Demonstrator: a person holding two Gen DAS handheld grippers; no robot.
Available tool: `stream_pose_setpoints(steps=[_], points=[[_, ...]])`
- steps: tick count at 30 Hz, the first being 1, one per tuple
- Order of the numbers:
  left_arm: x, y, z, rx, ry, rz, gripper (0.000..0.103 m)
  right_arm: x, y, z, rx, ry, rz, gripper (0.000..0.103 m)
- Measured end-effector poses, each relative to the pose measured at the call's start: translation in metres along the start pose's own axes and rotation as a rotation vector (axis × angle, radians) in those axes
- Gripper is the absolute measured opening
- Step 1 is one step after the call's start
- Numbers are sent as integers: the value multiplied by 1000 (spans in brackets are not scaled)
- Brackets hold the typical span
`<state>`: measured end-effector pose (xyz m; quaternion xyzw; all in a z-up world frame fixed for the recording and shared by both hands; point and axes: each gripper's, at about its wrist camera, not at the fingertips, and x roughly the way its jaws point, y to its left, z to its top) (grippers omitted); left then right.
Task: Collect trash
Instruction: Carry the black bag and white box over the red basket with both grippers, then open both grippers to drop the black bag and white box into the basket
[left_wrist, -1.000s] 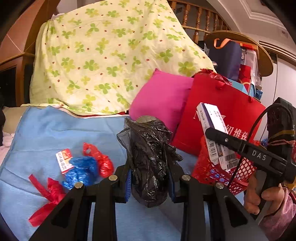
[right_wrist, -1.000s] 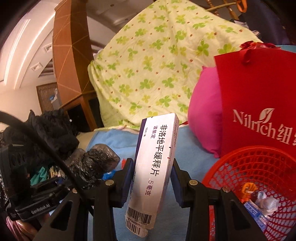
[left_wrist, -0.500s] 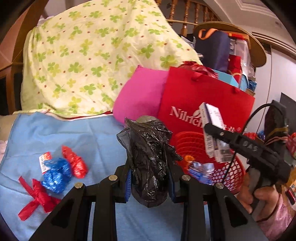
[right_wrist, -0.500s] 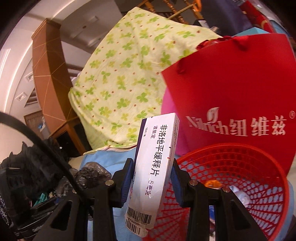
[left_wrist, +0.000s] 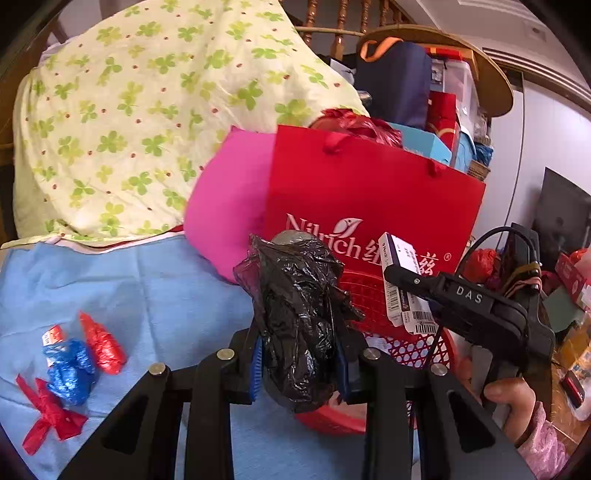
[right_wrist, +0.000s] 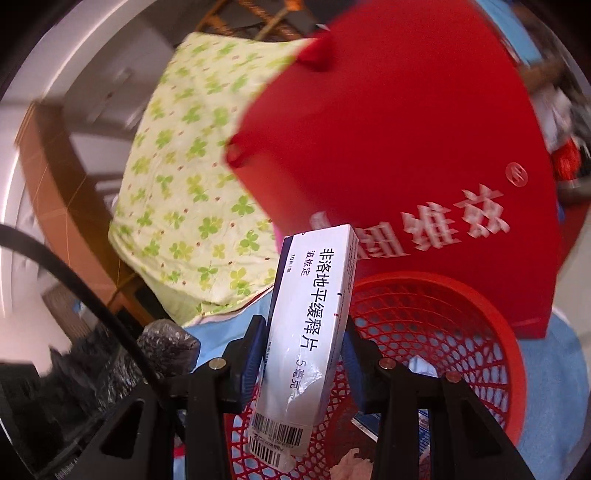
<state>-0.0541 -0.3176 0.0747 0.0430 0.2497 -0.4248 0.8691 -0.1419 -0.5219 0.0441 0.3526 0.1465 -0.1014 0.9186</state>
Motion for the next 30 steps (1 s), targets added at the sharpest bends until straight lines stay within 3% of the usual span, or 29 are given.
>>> stream_pose_setpoints(steps=[5,15,28,30], points=[[20,-14,1,6,36,-27,33,-1,-20,6,86,18,3,43],[44,-16,-3,-17,82,-34,33,-15,-38,12,132,-3,18,44],[61,-16,-4,-42,132,-71,35,-12,-41,11,160,37,15,45],[65,-15,-5,-54,149,-83,40,-11,-42,10,176,46,7,54]])
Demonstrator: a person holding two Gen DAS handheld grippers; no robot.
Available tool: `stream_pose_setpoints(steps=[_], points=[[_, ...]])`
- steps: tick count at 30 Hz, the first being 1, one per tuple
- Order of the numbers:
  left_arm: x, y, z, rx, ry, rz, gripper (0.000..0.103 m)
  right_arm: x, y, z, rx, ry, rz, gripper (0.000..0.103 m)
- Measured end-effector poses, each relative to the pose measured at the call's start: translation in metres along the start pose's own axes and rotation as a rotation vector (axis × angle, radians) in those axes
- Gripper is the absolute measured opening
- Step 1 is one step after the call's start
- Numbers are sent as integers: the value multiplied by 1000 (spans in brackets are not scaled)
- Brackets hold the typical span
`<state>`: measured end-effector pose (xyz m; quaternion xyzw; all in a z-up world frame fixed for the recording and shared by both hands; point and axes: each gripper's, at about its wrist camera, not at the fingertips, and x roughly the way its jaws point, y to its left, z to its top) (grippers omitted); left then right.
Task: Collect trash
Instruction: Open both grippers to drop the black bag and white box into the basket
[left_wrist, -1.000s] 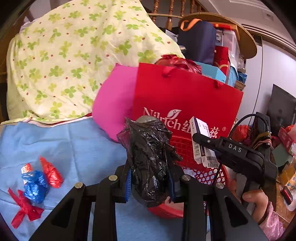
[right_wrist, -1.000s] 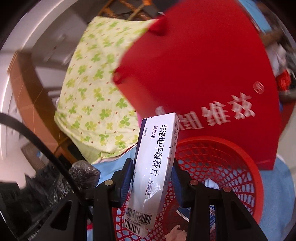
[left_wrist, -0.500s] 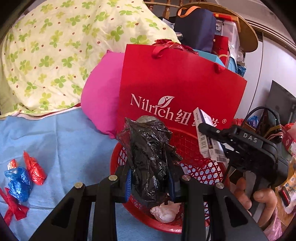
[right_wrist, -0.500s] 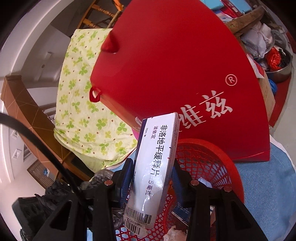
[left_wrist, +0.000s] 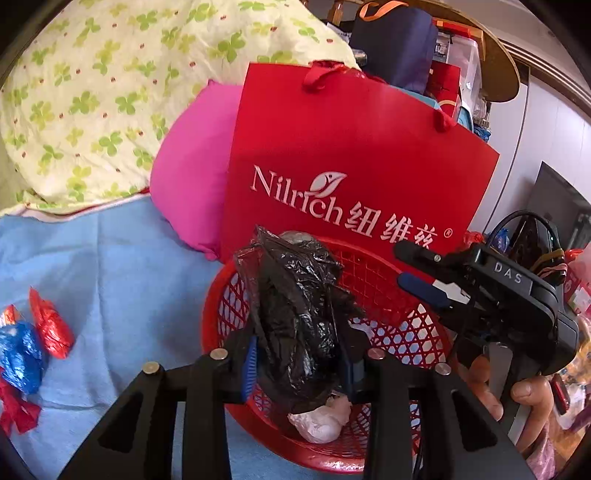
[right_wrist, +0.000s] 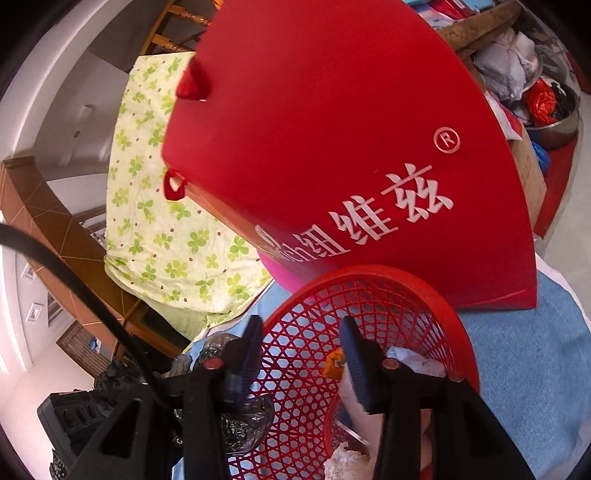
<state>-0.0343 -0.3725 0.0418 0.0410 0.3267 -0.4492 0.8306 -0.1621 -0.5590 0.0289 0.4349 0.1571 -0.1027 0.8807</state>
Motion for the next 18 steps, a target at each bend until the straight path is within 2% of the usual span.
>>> stream_pose_setpoints(steps=[1,3,7,11,18], points=[[0,1,-1,-3,1,-1,44,-2,-2,-2,4,-2,1,54],[-2,3,-2,-9,-8,5,64,-2,1,-2,-3,-11,-2,54],[-12,8,-6,-3,-21,12,64,-1,10,-6,-36,-24,2,54],[-26,18,-15,32,-23,78,64,2,27,-12,-89,-34,38,54],[-60,45,-34,124,-20,346,64,13,78,-34,-215,-41,137,54]])
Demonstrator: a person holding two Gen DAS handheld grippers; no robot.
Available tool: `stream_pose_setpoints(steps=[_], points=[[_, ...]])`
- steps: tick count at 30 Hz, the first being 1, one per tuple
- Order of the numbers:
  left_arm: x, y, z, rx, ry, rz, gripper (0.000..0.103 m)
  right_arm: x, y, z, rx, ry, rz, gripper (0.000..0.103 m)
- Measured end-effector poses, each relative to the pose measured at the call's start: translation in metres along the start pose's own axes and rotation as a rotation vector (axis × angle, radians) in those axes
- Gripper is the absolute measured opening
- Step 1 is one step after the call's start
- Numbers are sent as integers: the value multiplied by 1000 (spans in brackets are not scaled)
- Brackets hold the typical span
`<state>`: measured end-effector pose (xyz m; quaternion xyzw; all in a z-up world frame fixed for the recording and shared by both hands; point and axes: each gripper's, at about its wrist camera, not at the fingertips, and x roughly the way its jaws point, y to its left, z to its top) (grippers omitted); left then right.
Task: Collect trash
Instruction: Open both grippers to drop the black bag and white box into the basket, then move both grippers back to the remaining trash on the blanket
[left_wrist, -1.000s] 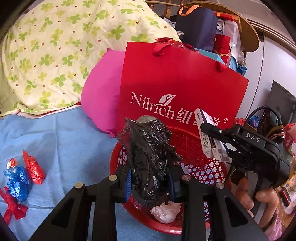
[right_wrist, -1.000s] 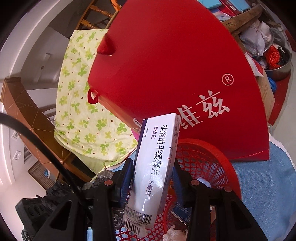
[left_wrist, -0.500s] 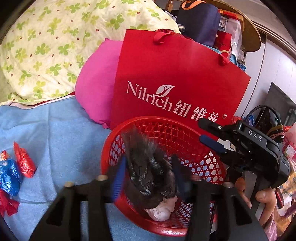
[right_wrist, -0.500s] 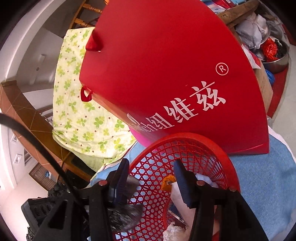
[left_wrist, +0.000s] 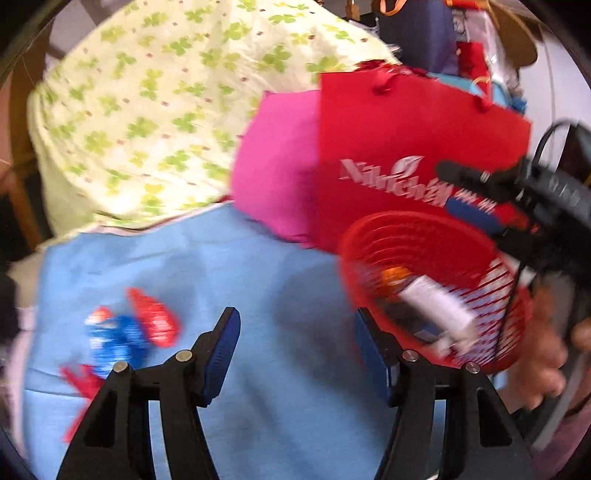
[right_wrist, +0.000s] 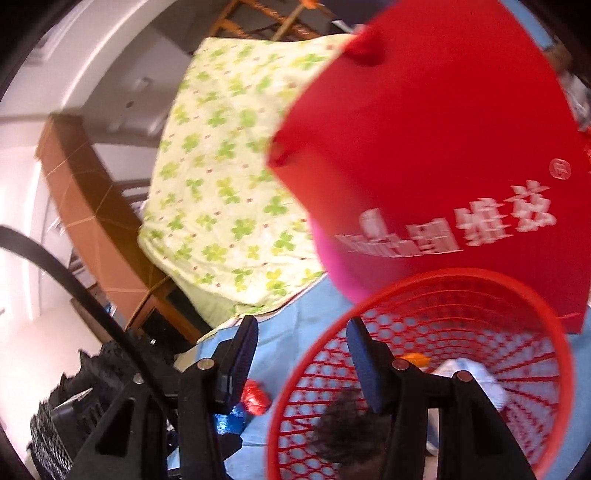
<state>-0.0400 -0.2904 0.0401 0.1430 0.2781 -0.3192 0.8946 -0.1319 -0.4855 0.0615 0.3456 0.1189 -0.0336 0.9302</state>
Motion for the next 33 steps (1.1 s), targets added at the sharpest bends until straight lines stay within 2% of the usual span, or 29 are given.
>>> stream_pose_setpoints(steps=[7,14,21,33], points=[[-21,41,-22,26,1,171,65,22,53,-24,-117,15,87,54],[-24,85,-41,-14,22,266,65,52,102,-59,-234,78,145,54],[-23,119,-59,-76,42,321,65,84,126,-90,-274,172,145,54],[-22,143,-72,-107,47,338,65,112,142,-117,-302,260,122,54]])
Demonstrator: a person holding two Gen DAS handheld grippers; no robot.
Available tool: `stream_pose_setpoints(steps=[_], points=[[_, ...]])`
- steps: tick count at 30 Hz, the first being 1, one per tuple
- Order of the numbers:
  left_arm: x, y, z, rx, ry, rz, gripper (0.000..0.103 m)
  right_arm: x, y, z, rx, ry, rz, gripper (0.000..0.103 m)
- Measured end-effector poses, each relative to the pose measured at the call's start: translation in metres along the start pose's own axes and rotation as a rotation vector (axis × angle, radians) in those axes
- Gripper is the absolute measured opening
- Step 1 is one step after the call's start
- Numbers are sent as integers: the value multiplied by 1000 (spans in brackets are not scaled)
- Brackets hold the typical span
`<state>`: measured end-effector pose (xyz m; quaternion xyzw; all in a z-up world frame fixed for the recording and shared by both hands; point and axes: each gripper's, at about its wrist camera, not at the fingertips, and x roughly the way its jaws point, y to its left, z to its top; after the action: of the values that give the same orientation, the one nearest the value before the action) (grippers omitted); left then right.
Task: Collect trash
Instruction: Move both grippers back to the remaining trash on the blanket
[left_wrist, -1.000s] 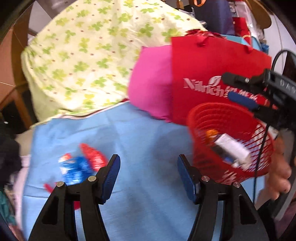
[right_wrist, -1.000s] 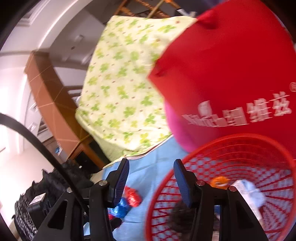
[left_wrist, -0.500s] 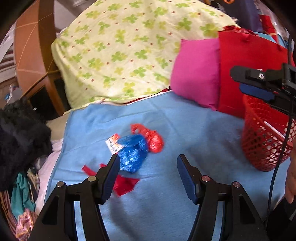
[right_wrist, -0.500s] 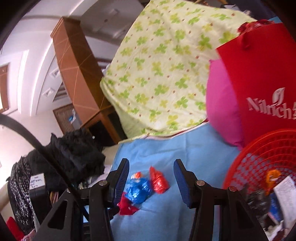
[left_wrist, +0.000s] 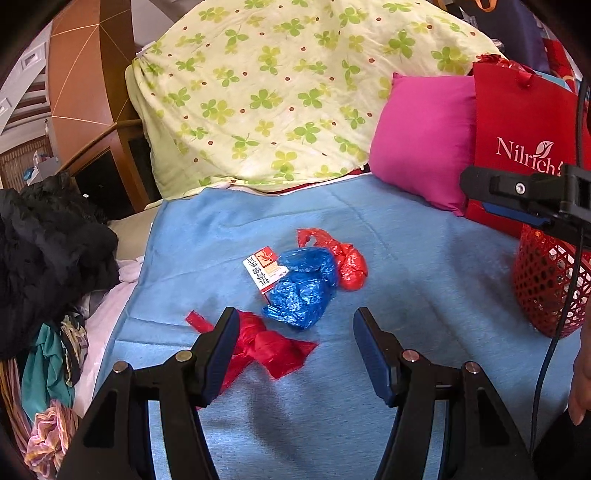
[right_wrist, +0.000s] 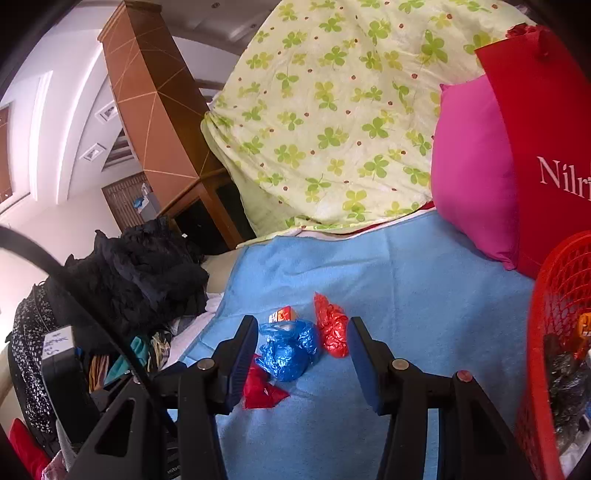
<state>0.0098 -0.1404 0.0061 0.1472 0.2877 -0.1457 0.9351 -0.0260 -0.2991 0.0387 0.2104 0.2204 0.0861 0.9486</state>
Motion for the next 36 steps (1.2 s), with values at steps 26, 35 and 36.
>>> stream_pose_setpoints(steps=[26,35,36], points=[[71,122,-33,-315,260,20,65,137,5,-21,111,322,72,54],[98,124,-32,-403,299,-174,67,204,0,-34,162,438,43,63],[101,121,-31,-404,304,-179,67,211,1,-37,147,451,21,63]])
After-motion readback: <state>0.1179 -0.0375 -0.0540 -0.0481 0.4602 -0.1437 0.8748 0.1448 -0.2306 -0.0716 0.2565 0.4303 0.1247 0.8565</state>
